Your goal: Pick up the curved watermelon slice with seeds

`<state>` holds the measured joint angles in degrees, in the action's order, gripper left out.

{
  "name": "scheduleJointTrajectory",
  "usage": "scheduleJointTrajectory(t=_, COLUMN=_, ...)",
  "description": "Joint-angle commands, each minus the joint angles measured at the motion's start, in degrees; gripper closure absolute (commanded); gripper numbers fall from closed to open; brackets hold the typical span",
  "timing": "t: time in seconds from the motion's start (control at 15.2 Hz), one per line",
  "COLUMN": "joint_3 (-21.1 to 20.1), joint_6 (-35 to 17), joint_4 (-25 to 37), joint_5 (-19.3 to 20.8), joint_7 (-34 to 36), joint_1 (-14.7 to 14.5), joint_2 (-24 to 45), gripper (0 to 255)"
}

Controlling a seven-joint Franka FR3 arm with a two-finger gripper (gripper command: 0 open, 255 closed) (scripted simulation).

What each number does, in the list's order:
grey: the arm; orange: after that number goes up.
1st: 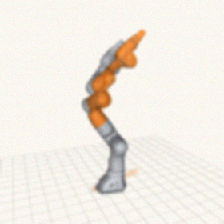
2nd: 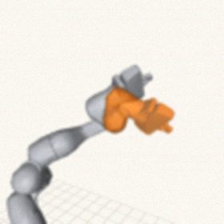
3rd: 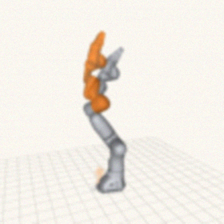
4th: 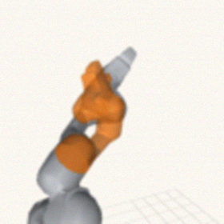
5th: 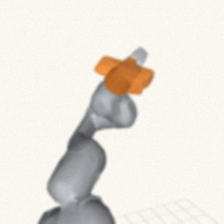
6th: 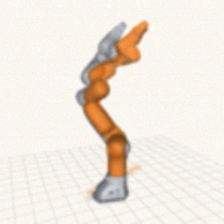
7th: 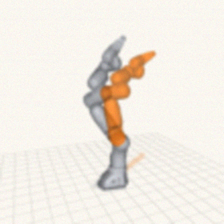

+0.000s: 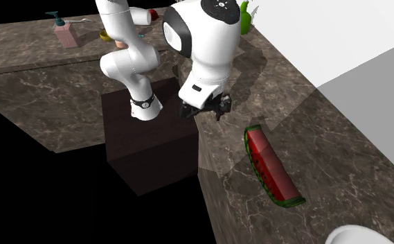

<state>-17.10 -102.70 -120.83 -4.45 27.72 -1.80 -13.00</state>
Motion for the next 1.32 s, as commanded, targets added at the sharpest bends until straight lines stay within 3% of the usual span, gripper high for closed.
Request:
scheduleJointTrajectory(t=0.0, joint_3=-1.45, joint_6=-1.31, joint_4=3.57, joint_5=0.86, joint_7=2.86, joint_1=-0.33, joint_2=4.40, gripper=0)
scheduleJointTrajectory(t=0.53, joint_3=-4.42, joint_6=-2.58, joint_4=20.92, joint_5=7.18, joint_7=12.67, joint_1=-2.96, joint_2=22.00, gripper=0)
scheduleJointTrajectory(t=1.06, joint_3=-3.88, joint_6=1.99, joint_4=45.36, joint_5=14.27, joint_7=19.71, joint_1=-9.30, joint_2=41.15, gripper=0)
scheduleJointTrajectory(t=1.25, joint_3=-3.75, joint_6=-0.26, joint_4=43.19, joint_5=14.33, joint_7=19.82, joint_1=-9.16, joint_2=41.25, gripper=0)
